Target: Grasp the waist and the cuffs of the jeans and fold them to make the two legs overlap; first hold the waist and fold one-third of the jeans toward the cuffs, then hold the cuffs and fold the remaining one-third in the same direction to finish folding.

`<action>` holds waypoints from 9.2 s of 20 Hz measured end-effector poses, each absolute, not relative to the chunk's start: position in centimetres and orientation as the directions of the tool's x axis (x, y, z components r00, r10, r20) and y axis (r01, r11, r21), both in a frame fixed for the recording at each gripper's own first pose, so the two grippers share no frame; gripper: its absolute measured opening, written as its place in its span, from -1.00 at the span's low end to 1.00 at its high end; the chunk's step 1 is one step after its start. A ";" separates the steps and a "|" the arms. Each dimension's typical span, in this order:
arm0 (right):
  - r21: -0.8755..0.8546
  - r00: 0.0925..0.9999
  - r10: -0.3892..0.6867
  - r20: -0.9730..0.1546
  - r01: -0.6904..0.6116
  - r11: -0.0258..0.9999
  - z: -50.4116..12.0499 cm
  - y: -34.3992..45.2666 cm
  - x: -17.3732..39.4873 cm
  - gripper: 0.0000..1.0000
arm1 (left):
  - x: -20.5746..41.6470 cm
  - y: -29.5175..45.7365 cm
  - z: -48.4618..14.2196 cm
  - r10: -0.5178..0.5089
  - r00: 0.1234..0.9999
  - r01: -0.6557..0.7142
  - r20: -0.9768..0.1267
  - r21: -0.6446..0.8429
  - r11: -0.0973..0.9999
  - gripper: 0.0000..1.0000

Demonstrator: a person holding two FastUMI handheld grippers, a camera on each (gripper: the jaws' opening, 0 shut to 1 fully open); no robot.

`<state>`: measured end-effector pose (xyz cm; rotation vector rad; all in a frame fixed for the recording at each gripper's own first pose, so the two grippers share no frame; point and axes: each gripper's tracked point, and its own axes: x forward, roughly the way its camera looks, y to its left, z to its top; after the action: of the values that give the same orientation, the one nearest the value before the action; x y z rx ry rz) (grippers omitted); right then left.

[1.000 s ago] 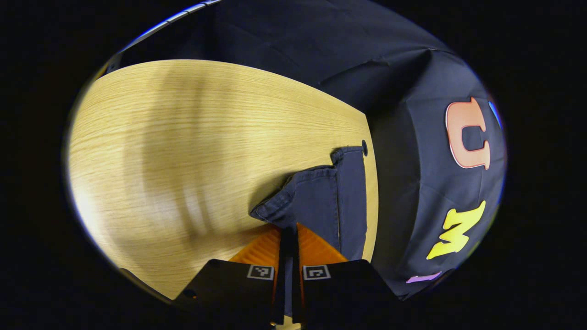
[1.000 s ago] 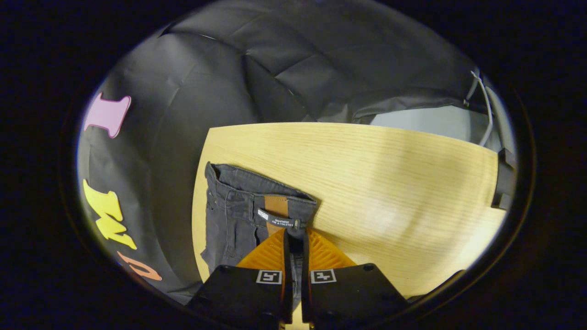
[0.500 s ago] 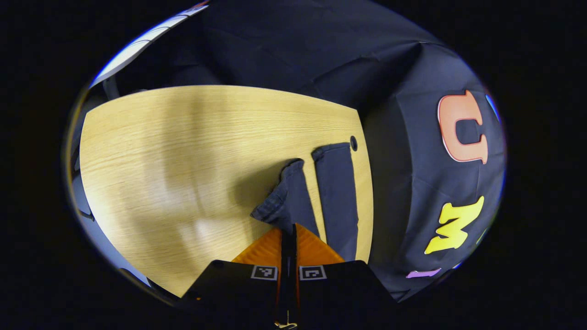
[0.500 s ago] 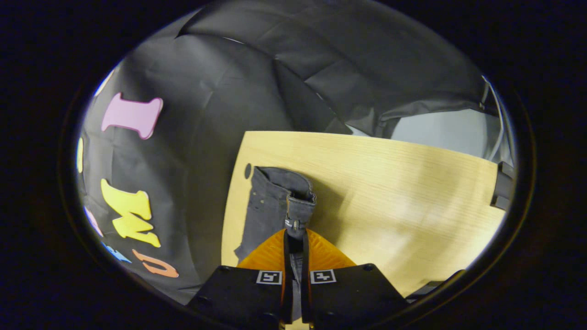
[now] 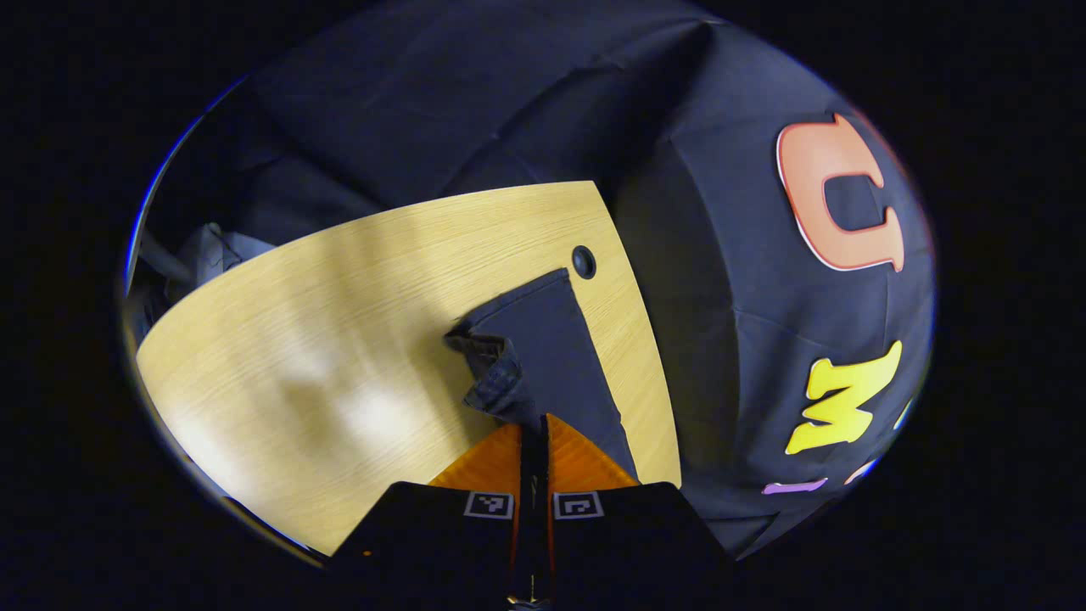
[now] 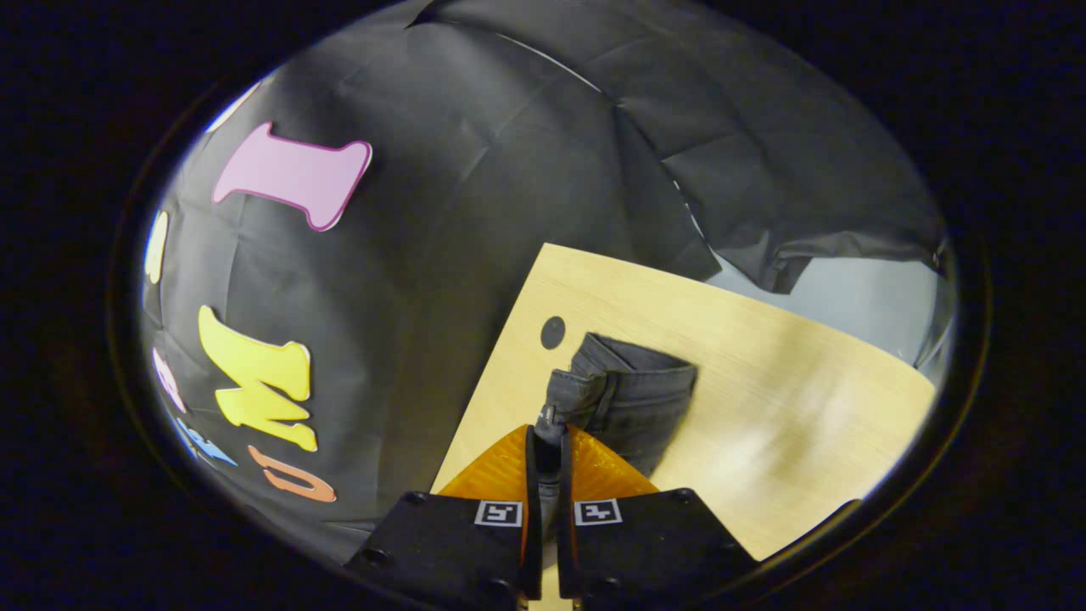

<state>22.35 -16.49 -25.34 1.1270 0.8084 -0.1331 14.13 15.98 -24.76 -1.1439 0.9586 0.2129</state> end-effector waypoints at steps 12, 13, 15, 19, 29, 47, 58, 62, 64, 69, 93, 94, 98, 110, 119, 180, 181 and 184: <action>0.655 0.642 0.251 -0.724 0.528 0.540 -35.4 -14.8 33.1 -0.84 | 27.9 14.2 -34.2 -0.303 0.504 -0.586 -0.809 -0.578 0.568 -0.93; 0.646 0.634 0.245 -0.734 0.538 0.541 -36.1 -14.8 33.2 -0.92 | 27.8 14.2 -34.8 -0.296 0.495 -0.601 -0.817 -0.568 0.562 -0.92; 0.654 0.641 0.247 -0.727 0.536 0.533 -36.0 -14.7 33.4 -0.81 | 27.8 14.1 -34.7 -0.293 0.491 -0.599 -0.820 -0.562 0.570 -0.87; 0.661 0.651 0.253 -0.715 0.515 0.545 -35.8 -14.6 33.8 -0.43 | 28.0 14.5 -34.0 -0.247 0.485 -0.586 -0.839 -0.521 0.621 0.03; 0.532 0.727 0.173 -0.665 0.298 0.793 -27.9 -14.8 28.2 0.64 | 25.7 12.8 -22.1 -0.145 0.672 -0.350 -0.726 -0.484 0.802 0.99; 0.215 0.916 0.078 -0.394 0.010 0.976 -12.5 -9.0 4.7 0.94 | 6.4 -6.8 -2.3 -0.137 0.970 0.119 -0.201 -0.096 0.988 0.97; 0.333 0.833 0.018 -0.553 0.202 0.921 -29.0 -17.2 16.8 0.95 | 6.1 -8.8 -2.9 -0.092 0.951 0.068 -0.297 -0.089 0.994 0.96; 0.332 0.801 0.023 -0.599 0.223 0.917 -34.5 -19.0 20.8 0.96 | 6.0 -10.1 -3.4 -0.055 0.942 0.032 -0.330 -0.075 0.997 0.98; 0.325 0.801 0.023 -0.598 0.217 0.921 -35.6 -19.6 22.1 0.95 | 6.0 -10.4 -3.4 -0.045 0.942 0.032 -0.333 -0.043 0.999 0.98; 0.330 0.798 0.026 -0.603 0.219 0.918 -37.9 -19.7 24.6 0.94 | 6.2 -10.8 -3.7 -0.032 0.935 0.022 -0.353 -0.033 0.999 0.97; 0.330 0.813 0.085 -0.576 0.136 0.934 -23.2 -11.5 23.5 -0.77 | 1.8 2.1 -7.1 0.091 0.926 -0.168 -0.366 -0.185 0.968 0.98; 0.323 0.824 0.099 -0.557 0.106 0.940 -21.5 -9.5 23.5 -0.68 | 1.5 2.9 -7.4 0.100 0.927 -0.178 -0.362 -0.189 0.966 0.98; 0.299 0.859 0.183 -0.479 -0.037 0.953 -14.8 -0.3 23.7 -0.77 | 0.3 5.2 -8.8 0.116 0.922 -0.211 -0.371 -0.227 0.951 0.98; 0.204 0.737 0.454 -0.501 -0.410 0.889 -17.7 30.1 21.2 -0.68 | -3.2 12.2 -12.4 0.194 0.899 -0.306 -0.392 -0.247 0.919 0.98; 0.043 0.673 0.373 -0.638 -0.452 0.891 -31.5 39.0 18.7 -0.68 | -5.7 16.9 -14.6 0.257 0.859 -0.394 -0.442 -0.250 0.885 0.97; -0.012 0.816 0.146 -0.559 -0.184 0.983 -11.5 8.4 5.4 0.89 | 21.6 16.9 -30.8 -0.154 0.845 -0.498 -0.512 -0.858 0.125 -0.76; -0.007 0.819 0.140 -0.556 -0.173 0.985 -11.3 8.0 5.1 0.89 | 21.8 16.5 -29.4 -0.150 0.857 -0.471 -0.493 -0.867 0.160 -0.81; 0.026 0.841 0.121 -0.527 -0.127 0.992 -10.4 6.0 4.0 0.89 | 22.5 14.2 -23.6 -0.155 0.891 -0.364 -0.427 -0.875 0.318 -0.84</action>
<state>4.01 6.01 -10.39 -0.0095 0.5566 0.1310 22.48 14.25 -23.61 -1.2537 0.4835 0.1451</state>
